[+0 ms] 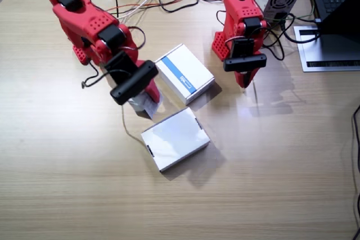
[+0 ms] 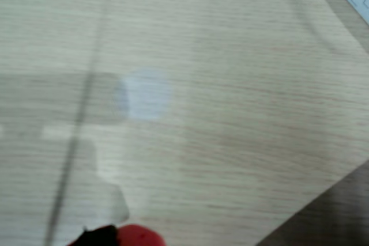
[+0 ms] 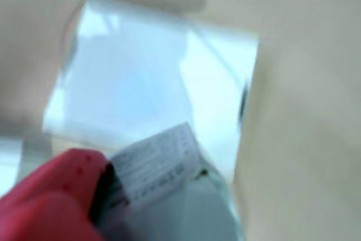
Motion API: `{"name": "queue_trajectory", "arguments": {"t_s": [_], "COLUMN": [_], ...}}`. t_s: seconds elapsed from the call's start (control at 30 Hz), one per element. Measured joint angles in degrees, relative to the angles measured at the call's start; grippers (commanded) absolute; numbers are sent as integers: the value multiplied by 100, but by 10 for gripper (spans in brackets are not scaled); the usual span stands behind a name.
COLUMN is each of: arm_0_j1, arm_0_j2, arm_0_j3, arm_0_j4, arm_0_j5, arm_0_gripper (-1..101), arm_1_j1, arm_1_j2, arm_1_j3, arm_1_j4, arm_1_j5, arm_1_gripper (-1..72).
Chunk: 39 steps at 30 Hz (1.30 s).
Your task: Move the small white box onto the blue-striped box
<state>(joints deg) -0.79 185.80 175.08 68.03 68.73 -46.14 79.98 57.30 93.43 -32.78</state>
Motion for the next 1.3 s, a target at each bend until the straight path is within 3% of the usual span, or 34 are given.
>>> {"name": "queue_trajectory", "arguments": {"t_s": [0.13,0.2,0.33,0.4,0.47,0.63,0.7,0.8,0.9,1.0,1.1,1.17,1.3], "arm_0_j1": [0,0,0,0,0,0,-70,97,1354,1986,2522,2944,3349], "arm_0_j2": [0,0,0,0,0,0,0,-9,-343,-2268,-4614,-6275,-8859], "arm_0_j3": [0,0,0,0,0,0,-44,-1055,-3015,-5098,-6636,-7708,-9396], "arm_0_j4": [0,0,0,0,0,-299,-466,-53,492,299,70,88,97], "arm_0_j5": [0,0,0,0,53,-105,-448,-1099,-1696,-2312,-2672,-2786,-2777], "arm_0_gripper": [0,0,0,0,122,226,259,321,417,439,452,454,450], "arm_1_j1": [-9,-26,-70,-70,-79,-53,79,448,1222,2188,2602,2575,2628], "arm_1_j2": [-2742,-3902,-4764,-4896,-4966,-3542,-2232,-9,2593,4535,5124,5520,6732], "arm_1_j3": [-3366,-4720,-5590,-5713,-5941,-5687,-4772,-2751,633,4289,7269,8473,9422], "arm_1_j4": [1028,1107,1169,1169,1239,1239,1239,1222,308,-756,-1854,-2171,-2224], "arm_1_j5": [-229,-413,-510,-501,-483,-220,-158,-167,-923,-1652,-1969,-2004,-2039], "arm_1_gripper": [187,234,348,369,394,428,434,438,440,440,440,442,440]}}
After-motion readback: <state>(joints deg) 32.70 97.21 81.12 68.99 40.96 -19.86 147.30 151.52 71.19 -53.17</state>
